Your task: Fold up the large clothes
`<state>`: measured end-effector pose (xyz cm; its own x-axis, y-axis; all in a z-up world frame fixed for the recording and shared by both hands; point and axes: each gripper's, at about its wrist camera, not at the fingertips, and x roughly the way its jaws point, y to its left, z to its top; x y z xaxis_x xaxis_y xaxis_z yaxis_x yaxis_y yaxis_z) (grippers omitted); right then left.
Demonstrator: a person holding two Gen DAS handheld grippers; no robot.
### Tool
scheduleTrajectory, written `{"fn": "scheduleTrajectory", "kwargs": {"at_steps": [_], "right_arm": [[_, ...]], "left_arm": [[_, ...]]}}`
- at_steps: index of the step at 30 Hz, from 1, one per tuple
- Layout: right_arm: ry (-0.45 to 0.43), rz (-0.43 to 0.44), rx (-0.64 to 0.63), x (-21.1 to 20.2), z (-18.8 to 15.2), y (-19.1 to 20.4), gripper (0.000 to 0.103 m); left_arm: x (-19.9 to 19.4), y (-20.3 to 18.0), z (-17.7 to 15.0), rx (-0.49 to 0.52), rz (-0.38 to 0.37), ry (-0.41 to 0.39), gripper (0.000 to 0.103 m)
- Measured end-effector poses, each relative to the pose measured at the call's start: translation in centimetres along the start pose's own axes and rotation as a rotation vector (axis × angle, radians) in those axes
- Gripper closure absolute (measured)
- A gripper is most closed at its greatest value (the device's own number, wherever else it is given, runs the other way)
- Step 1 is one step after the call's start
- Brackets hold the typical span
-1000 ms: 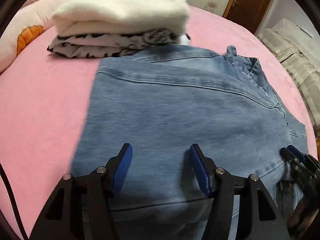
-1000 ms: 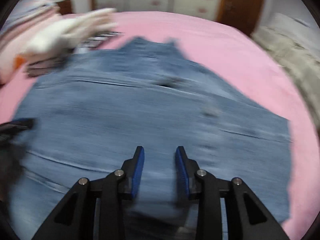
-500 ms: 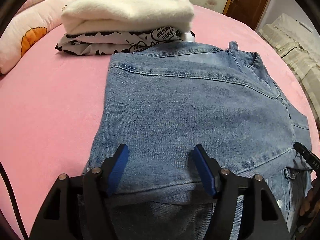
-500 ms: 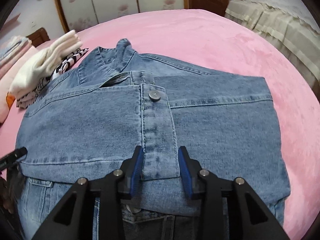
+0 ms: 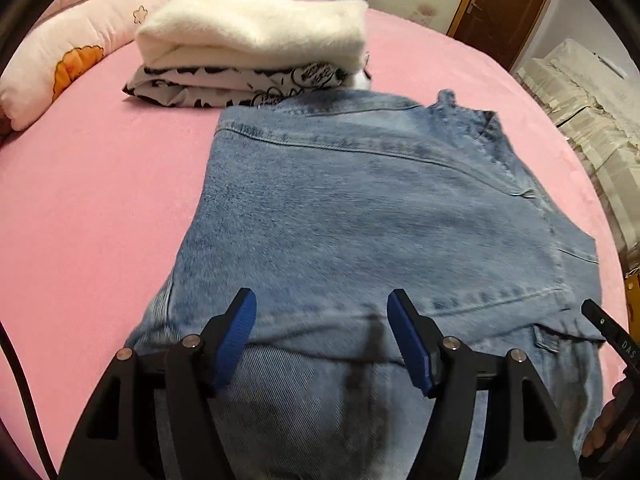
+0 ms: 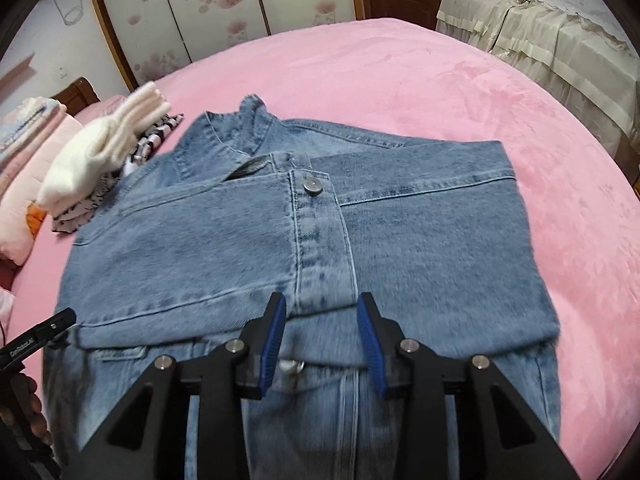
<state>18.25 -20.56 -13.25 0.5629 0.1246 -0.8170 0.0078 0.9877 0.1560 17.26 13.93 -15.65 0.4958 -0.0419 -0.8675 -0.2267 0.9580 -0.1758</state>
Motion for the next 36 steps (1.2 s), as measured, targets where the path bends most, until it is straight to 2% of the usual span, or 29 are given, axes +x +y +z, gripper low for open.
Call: {"fn": "scheduleTrajectory", "kwargs": {"at_steps": [9, 16, 26, 30, 33, 36], "right_arm": [[-0.073, 0.059, 0.030, -7.6, -1.9, -0.4, 0.066], [-0.140, 0.057, -0.030, -12.6, -3.7, 0.0, 0.066], [-0.214, 0.128, -0.126, -17.3, -8.1, -0.5, 0.066], [-0.183, 0.157, -0.206, -17.9, -10.9, -1.4, 0.066], [-0.138, 0.108, -0.268, -17.7, -13.1, -2.2, 0.066], [-0.079, 0.087, -0.267, -16.8, -14.5, -3.8, 0.066]], "left_arm": [[-7.1, -2.0, -2.8, 0.035, -0.021, -0.054, 0.036], [-11.8, -1.5, -5.3, 0.046, -0.008, -0.106, 0.036], [-16.2, 1.0, -10.0, 0.055, -0.002, -0.131, 0.036], [-17.0, 3.2, -12.4, 0.062, 0.004, -0.136, 0.036], [-16.5, 5.0, -14.3, 0.072, 0.009, -0.117, 0.036], [-15.4, 6.7, -16.6, 0.072, 0.005, -0.084, 0.036]]}}
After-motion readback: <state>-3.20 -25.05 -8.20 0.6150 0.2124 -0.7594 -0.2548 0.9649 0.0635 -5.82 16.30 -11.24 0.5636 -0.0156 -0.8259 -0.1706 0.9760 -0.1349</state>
